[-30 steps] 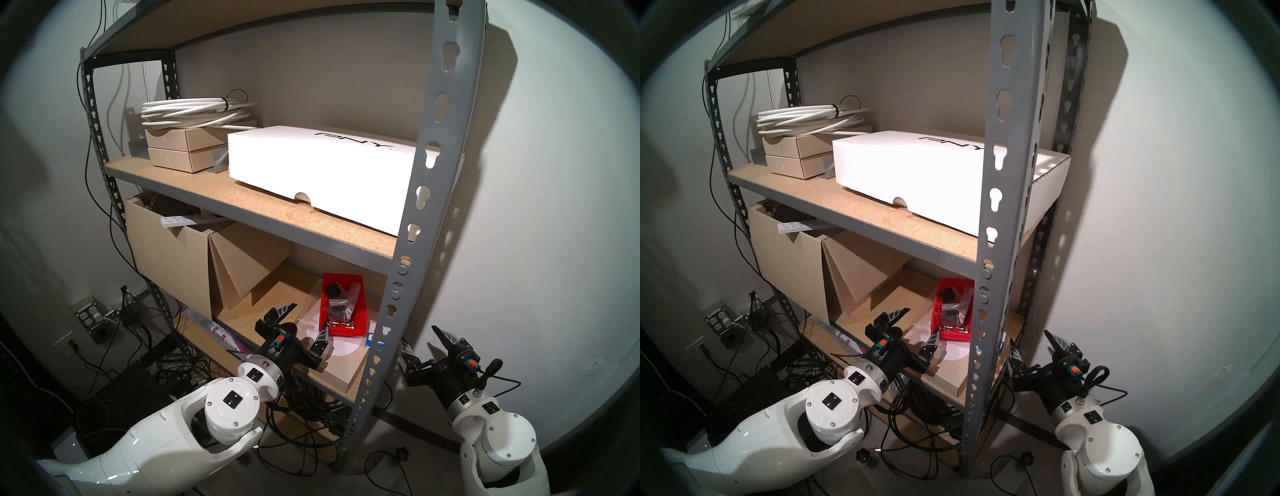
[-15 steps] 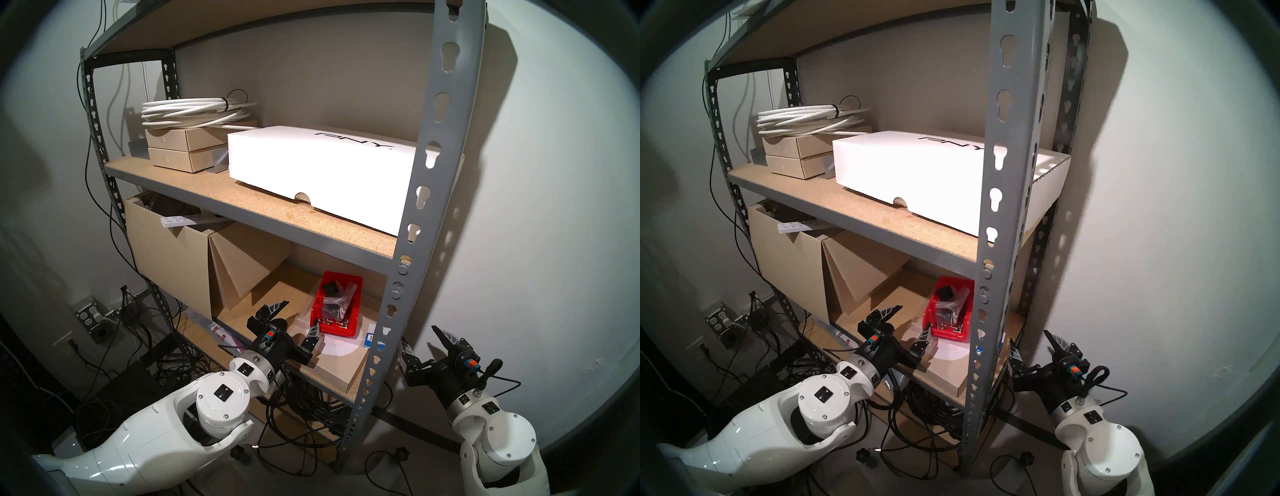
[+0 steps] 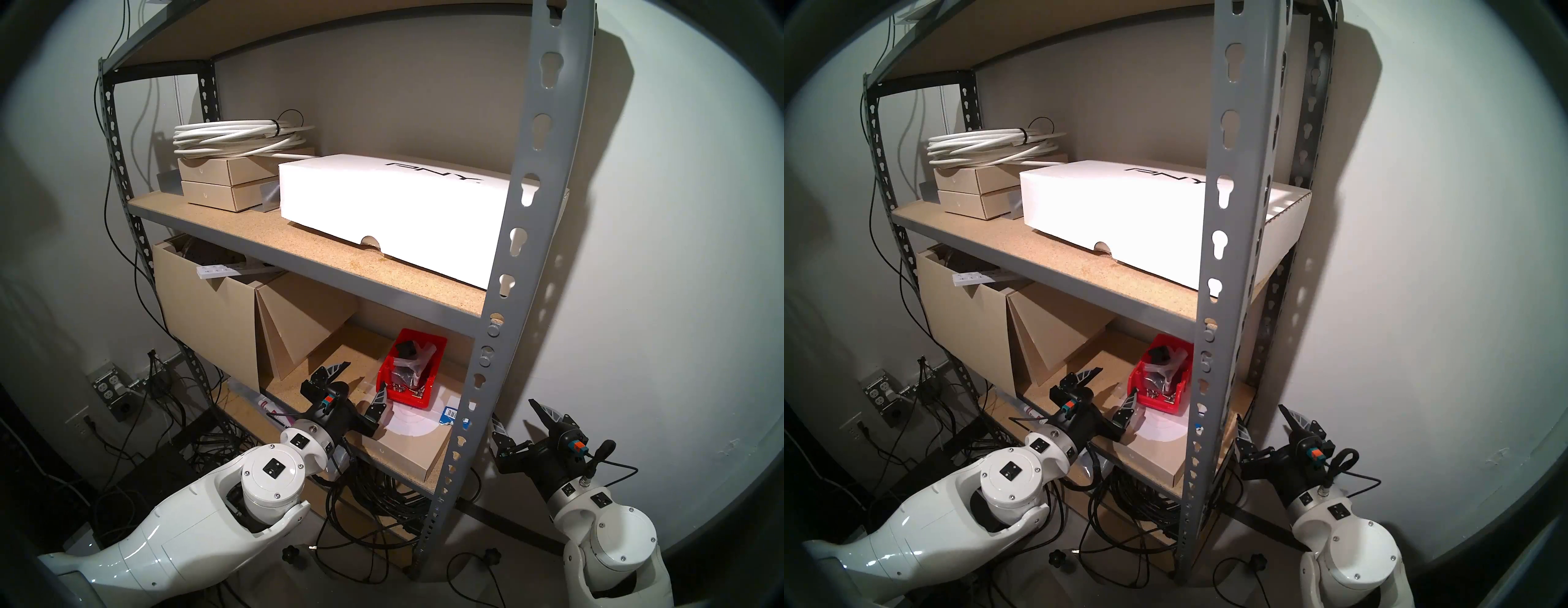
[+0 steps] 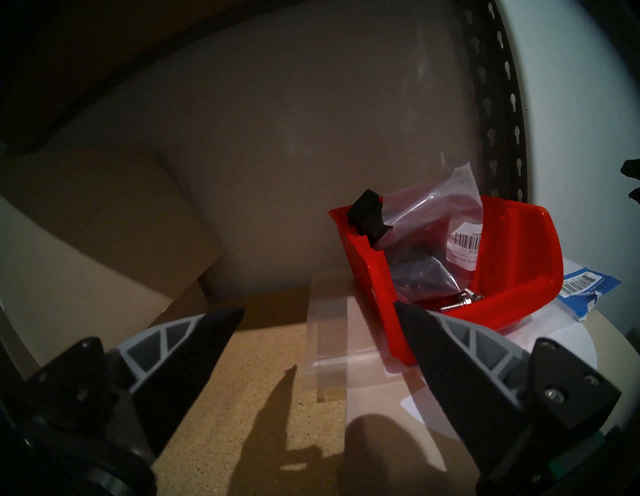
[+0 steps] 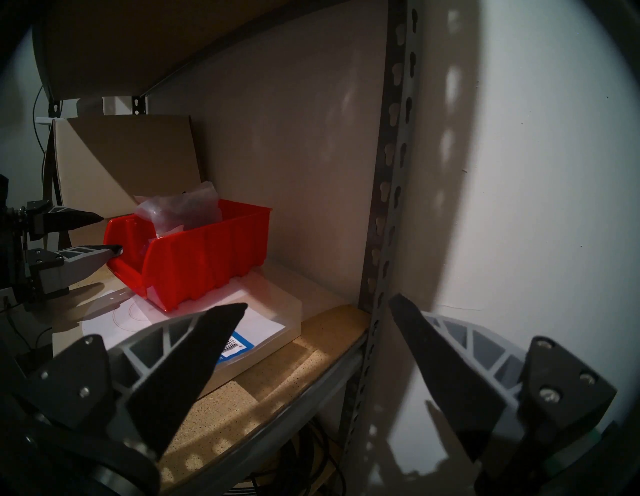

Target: Organize the rack shelf by putting things into a case

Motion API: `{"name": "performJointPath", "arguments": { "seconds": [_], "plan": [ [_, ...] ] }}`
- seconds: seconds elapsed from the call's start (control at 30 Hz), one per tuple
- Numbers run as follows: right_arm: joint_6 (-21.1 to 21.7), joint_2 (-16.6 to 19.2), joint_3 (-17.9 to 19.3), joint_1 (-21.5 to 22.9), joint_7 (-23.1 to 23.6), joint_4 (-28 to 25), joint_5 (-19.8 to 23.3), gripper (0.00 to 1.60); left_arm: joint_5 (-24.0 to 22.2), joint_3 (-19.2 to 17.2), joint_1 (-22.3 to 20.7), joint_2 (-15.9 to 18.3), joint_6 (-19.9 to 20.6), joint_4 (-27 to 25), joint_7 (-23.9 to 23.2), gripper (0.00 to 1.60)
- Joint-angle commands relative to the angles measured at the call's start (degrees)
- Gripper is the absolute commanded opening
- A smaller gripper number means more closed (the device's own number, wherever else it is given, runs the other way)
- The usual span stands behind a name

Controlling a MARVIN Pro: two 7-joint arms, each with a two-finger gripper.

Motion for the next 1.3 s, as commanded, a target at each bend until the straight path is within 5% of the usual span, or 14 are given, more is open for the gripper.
{"name": "performJointPath", "arguments": {
  "seconds": [0.0, 0.7, 1.27],
  "plan": [
    [-0.55, 0.09, 0.06, 0.28, -0.1, -1.46, -0.19, 1.6, 0.31, -0.66, -1.02, -0.02, 0.09, -0.34, 0.32, 1.6],
    [-0.56, 0.03, 0.08, 0.28, -0.04, -1.47, -0.23, 1.6, 0.45, -0.67, -1.47, 0.03, 0.15, -0.53, 0.37, 1.6],
    [-0.53, -0.03, 0.11, 0.33, 0.03, -1.42, -0.24, 1.6, -3.39, -3.24, 6.47, 6.82, -1.21, -13.49, 1.86, 1.6]
  ]
}}
